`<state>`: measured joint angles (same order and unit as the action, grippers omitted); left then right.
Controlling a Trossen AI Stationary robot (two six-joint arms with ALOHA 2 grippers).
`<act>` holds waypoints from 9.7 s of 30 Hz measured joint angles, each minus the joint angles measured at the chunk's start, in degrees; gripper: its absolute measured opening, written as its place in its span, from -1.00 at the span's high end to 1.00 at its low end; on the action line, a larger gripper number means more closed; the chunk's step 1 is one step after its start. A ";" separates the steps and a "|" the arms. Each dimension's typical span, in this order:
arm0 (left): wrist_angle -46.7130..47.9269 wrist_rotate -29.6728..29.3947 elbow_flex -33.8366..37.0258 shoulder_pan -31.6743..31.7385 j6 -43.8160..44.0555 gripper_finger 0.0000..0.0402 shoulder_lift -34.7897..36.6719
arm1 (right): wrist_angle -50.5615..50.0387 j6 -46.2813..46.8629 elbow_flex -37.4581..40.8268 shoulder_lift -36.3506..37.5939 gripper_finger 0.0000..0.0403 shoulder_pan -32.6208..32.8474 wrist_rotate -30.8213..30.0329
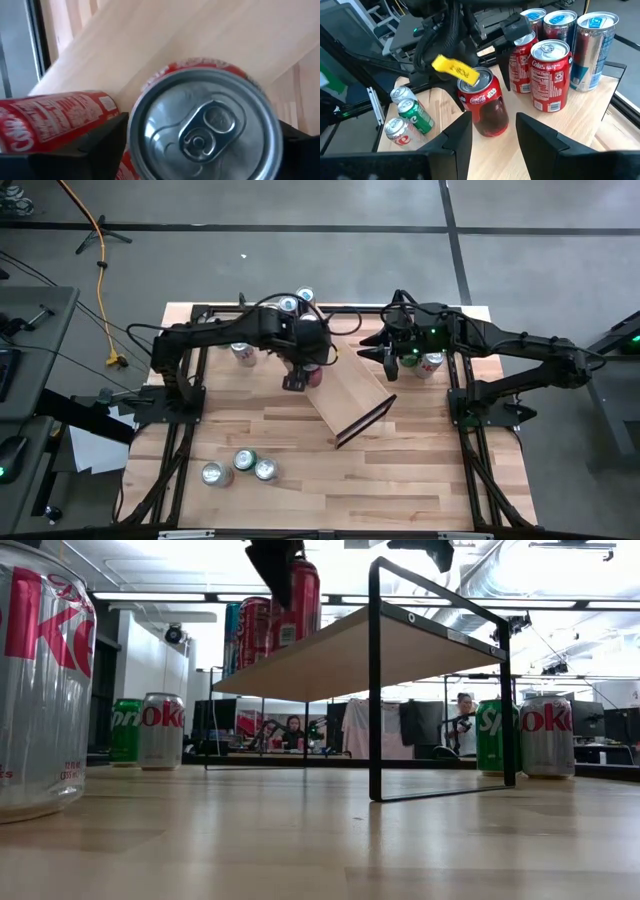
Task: Place canned beverage on shelf
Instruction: Put the red soda can on the shelf aligned with the other red soda cans
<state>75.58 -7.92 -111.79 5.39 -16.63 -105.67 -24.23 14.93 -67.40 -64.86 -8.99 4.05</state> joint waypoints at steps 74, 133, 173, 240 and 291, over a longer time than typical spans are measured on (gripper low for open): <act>-47.32 -30.72 45.77 -10.46 33.93 1.00 26.88 | 13.03 -0.43 -0.02 -21.33 0.99 7.13 -3.55; -51.37 -29.70 45.75 -17.91 48.02 1.00 23.56 | 2.01 -5.02 -0.04 -16.79 1.00 3.69 -2.51; -69.47 -19.56 43.07 -8.01 27.63 1.00 25.28 | -10.29 -8.01 -0.07 -7.76 1.00 -1.48 -1.40; -63.01 -22.88 39.30 -14.37 20.47 1.00 44.81 | 6.65 -16.33 -0.04 -12.97 1.00 -8.99 6.23; -61.82 -22.91 39.32 -14.36 20.47 1.00 44.81 | 3.47 -16.24 -0.04 -12.17 1.00 -6.71 5.92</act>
<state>13.76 -30.83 -72.47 -8.97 3.84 -60.86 -20.76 -1.31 -67.44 -77.03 -15.70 9.98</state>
